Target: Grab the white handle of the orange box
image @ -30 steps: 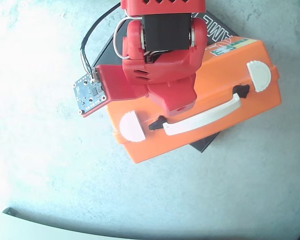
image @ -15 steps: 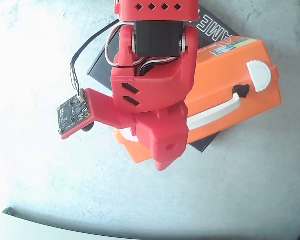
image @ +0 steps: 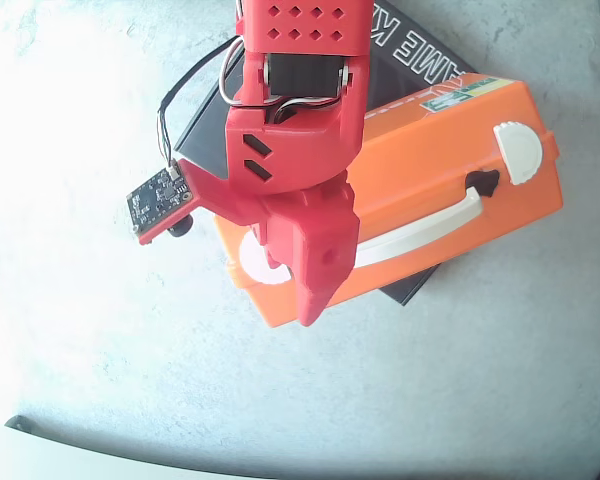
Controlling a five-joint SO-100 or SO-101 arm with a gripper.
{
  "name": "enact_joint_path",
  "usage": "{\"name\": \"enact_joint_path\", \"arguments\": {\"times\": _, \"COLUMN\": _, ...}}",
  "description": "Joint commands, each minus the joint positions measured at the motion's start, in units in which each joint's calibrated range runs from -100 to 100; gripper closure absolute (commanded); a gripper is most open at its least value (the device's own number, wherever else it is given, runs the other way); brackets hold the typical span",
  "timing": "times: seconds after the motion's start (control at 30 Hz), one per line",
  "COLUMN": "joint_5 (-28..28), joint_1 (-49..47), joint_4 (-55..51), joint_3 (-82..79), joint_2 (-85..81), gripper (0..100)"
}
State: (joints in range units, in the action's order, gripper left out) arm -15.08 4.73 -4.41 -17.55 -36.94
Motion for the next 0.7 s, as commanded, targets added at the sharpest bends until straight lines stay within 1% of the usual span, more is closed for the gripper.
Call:
{"name": "enact_joint_path", "arguments": {"times": 0.0, "joint_5": -3.39, "joint_1": -0.12, "joint_4": -1.25, "joint_3": 0.14, "joint_2": 3.41, "gripper": 74}}
{"name": "enact_joint_path", "arguments": {"times": 0.13, "joint_5": -10.91, "joint_1": -2.98, "joint_4": -1.17, "joint_3": 1.03, "joint_2": 3.5, "gripper": 74}}
{"name": "enact_joint_path", "arguments": {"times": 0.23, "joint_5": -14.04, "joint_1": -4.46, "joint_4": -1.17, "joint_3": 1.03, "joint_2": 2.66, "gripper": 74}}
{"name": "enact_joint_path", "arguments": {"times": 0.5, "joint_5": -14.3, "joint_1": -5.23, "joint_4": -1.0, "joint_3": 0.58, "joint_2": 1.81, "gripper": 74}}
{"name": "enact_joint_path", "arguments": {"times": 0.57, "joint_5": -14.3, "joint_1": -5.31, "joint_4": 0.44, "joint_3": -0.04, "joint_2": 1.39, "gripper": 74}}
{"name": "enact_joint_path", "arguments": {"times": 0.67, "joint_5": -14.57, "joint_1": -5.0, "joint_4": 1.62, "joint_3": -3.32, "joint_2": -3.5, "gripper": 74}}
